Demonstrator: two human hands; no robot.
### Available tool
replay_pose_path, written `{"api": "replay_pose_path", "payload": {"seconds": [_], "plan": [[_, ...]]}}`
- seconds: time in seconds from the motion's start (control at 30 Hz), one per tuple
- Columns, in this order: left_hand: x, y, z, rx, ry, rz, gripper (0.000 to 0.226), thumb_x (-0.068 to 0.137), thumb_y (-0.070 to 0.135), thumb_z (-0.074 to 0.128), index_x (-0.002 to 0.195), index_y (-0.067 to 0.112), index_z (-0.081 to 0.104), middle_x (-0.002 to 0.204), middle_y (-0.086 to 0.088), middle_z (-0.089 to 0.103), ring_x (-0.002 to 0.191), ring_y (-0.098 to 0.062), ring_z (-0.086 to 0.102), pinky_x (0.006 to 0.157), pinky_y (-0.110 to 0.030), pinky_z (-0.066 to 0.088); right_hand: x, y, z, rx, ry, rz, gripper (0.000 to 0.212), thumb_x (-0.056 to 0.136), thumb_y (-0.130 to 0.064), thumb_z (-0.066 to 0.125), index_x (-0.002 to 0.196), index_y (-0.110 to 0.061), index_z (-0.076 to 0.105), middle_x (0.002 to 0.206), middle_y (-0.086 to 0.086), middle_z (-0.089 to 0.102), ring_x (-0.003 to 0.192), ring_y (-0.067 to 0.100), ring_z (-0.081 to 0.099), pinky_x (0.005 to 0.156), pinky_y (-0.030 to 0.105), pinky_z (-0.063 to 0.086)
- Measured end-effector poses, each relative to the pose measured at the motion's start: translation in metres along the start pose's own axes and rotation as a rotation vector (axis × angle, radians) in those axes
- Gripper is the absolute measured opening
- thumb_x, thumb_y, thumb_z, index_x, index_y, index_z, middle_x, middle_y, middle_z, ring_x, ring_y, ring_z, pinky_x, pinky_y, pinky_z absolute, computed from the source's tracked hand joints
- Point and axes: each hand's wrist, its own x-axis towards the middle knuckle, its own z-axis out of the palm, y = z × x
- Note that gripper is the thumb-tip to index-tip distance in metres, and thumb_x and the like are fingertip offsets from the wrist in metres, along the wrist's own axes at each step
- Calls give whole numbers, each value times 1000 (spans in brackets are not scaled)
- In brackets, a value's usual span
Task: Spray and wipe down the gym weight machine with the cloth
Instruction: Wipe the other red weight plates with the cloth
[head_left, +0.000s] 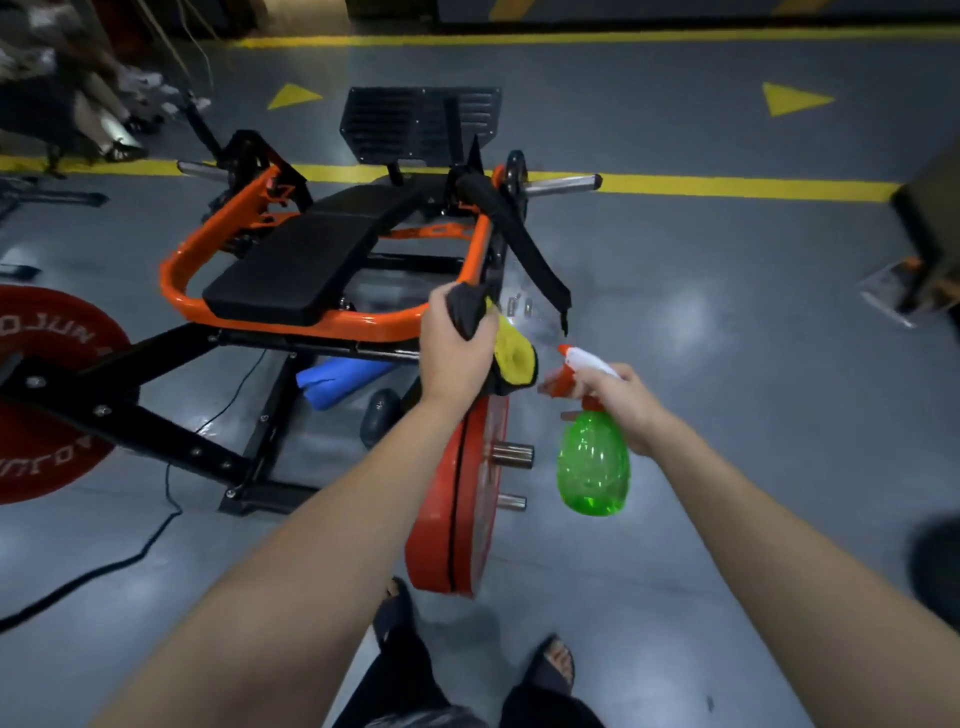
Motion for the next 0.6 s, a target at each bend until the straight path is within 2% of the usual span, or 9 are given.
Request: {"api": "replay_pose_path", "payload": {"seconds": [0.07, 0.13, 0.2, 0.23, 0.3, 0.33, 0.4, 0.5, 0.6], "plan": [[-3, -16, -1, 128, 17, 108, 50, 89, 33, 73, 131, 14, 53, 126, -8, 58, 116, -20, 52, 102, -32, 41, -4, 21, -2, -26, -70, 57, 21, 97, -18, 60, 101, -4, 75, 104, 16, 77, 104, 28, 74, 89, 45, 57], [-3, -29, -2, 200, 29, 145, 56, 92, 33, 71, 138, 9, 49, 134, -14, 51, 122, -21, 45, 104, -32, 37, -3, 39, -1, -45, -95, 108, 29, 101, -15, 56, 81, -13, 77, 96, 15, 76, 92, 27, 75, 83, 38, 55], [1, -35, 0, 211, 42, 132, 57, 94, 32, 69, 140, 8, 46, 137, -16, 47, 125, -24, 42, 105, -36, 38, 3, 52, -1, -57, -86, 139, 41, 94, -2, 55, 58, -15, 71, 84, 19, 70, 74, 30, 71, 75, 35, 54], [4, -37, 1, 226, 36, 113, 57, 95, 33, 68, 141, 8, 45, 139, -16, 46, 126, -25, 42, 104, -37, 39, 5, 57, 0, -77, -76, 165, 32, 85, 3, 55, 60, -11, 69, 78, 21, 66, 66, 31, 67, 70, 34, 54], [6, -39, 4, 284, 29, 87, 58, 96, 37, 66, 143, 12, 43, 140, -14, 45, 127, -28, 45, 98, -41, 43, 7, 64, 1, -119, -74, 189, 8, 75, -4, 57, 70, 0, 63, 67, 22, 60, 55, 33, 63, 62, 33, 54], [6, -40, 6, 313, 33, 93, 58, 96, 40, 65, 143, 14, 43, 139, -13, 45, 126, -31, 47, 96, -44, 46, 9, 68, -1, -133, -75, 194, 15, 77, -11, 59, 68, 0, 60, 65, 23, 58, 53, 34, 62, 60, 32, 53], [4, -43, 8, 352, 45, 125, 58, 95, 43, 64, 142, 17, 42, 136, -11, 45, 122, -34, 50, 90, -51, 51, 12, 73, -5, -128, -48, 215, 28, 76, -25, 60, 70, 2, 64, 68, 26, 61, 59, 33, 64, 59, 28, 51], [4, -46, 10, 384, 52, 139, 58, 93, 44, 62, 141, 19, 42, 131, -10, 45, 117, -36, 52, 83, -55, 53, 19, 76, -12, -103, -43, 241, 47, 61, -21, 56, 94, 10, 71, 90, 23, 74, 76, 26, 65, 68, 25, 49], [8, -47, 13, 420, 46, 134, 58, 94, 44, 62, 142, 19, 41, 132, -11, 46, 115, -36, 54, 80, -55, 53, 33, 91, -12, -204, 17, 249, 35, 62, -25, 55, 79, -3, 77, 82, 10, 78, 81, 22, 69, 78, 30, 50]]}}
